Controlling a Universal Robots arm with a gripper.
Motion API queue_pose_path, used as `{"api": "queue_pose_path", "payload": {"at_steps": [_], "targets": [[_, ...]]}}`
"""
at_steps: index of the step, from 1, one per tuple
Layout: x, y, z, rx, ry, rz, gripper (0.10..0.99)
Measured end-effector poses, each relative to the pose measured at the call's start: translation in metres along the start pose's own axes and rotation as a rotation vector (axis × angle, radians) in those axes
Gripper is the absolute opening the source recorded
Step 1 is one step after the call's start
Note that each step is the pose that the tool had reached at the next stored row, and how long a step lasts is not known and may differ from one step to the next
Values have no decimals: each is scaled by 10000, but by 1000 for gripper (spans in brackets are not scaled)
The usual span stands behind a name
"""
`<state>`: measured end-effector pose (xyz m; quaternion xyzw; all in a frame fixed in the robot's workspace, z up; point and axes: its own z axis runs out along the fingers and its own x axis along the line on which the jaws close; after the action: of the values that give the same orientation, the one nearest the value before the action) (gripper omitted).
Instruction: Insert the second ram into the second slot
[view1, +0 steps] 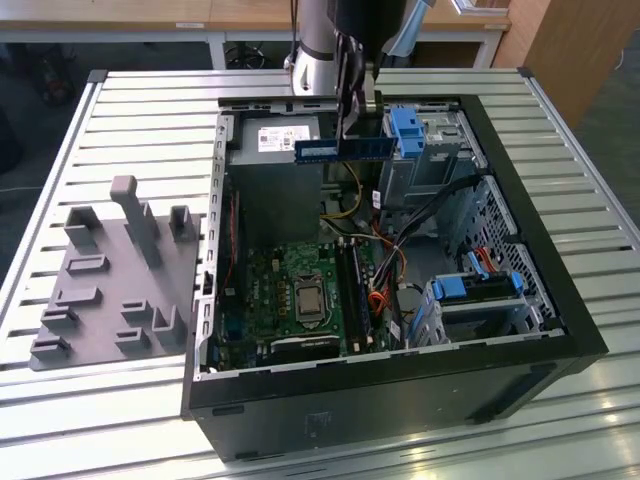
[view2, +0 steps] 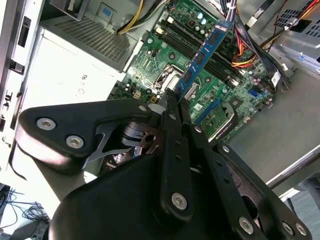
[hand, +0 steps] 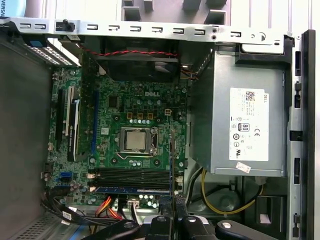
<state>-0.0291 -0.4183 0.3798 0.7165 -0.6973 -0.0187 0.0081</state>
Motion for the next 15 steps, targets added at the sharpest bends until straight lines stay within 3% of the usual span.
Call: {"api": "queue_pose_path", "payload": {"at_steps": [15], "targets": [[44,1,0,1,0,0,137]]}}
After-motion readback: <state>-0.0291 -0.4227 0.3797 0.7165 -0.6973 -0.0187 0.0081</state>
